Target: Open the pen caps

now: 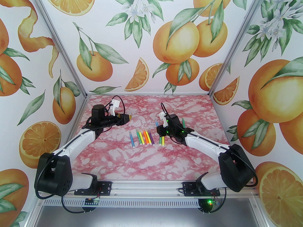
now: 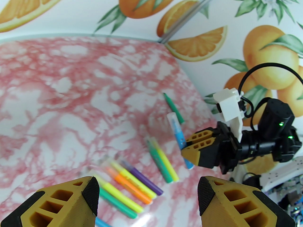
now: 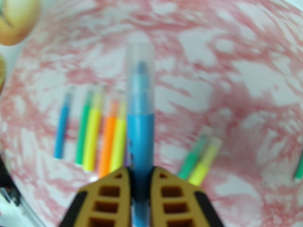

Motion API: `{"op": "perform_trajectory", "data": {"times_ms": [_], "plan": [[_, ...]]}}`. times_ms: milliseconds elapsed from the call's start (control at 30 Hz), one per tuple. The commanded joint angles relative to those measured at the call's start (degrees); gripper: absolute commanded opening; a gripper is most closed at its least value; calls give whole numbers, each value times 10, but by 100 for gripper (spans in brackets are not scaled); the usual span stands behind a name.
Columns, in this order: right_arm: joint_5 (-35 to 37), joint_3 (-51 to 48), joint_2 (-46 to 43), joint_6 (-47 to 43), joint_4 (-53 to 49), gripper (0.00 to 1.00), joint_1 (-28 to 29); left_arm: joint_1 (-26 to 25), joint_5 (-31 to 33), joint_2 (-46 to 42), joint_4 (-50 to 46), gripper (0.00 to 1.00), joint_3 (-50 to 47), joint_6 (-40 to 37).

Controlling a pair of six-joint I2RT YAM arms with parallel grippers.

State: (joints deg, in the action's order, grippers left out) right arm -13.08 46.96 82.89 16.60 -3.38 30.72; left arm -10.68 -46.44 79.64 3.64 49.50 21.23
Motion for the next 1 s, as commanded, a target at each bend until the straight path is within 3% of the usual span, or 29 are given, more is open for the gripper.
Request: {"op": "perform_trajectory", "data": {"times_ms": [0,200,333,967], "plan": [[-93,-13,-17,-10,82,0,0,-15,-54,12,27,72,29,21],[-159,-14,-15,-10,123,0,5,-51,-72,27,79,71,40,63],[-182,-12,-15,-10,139,0,12,-70,-67,43,63,69,61,57],[-213,-4,-1,-10,166,0,30,-105,-79,83,35,59,95,37]]}}
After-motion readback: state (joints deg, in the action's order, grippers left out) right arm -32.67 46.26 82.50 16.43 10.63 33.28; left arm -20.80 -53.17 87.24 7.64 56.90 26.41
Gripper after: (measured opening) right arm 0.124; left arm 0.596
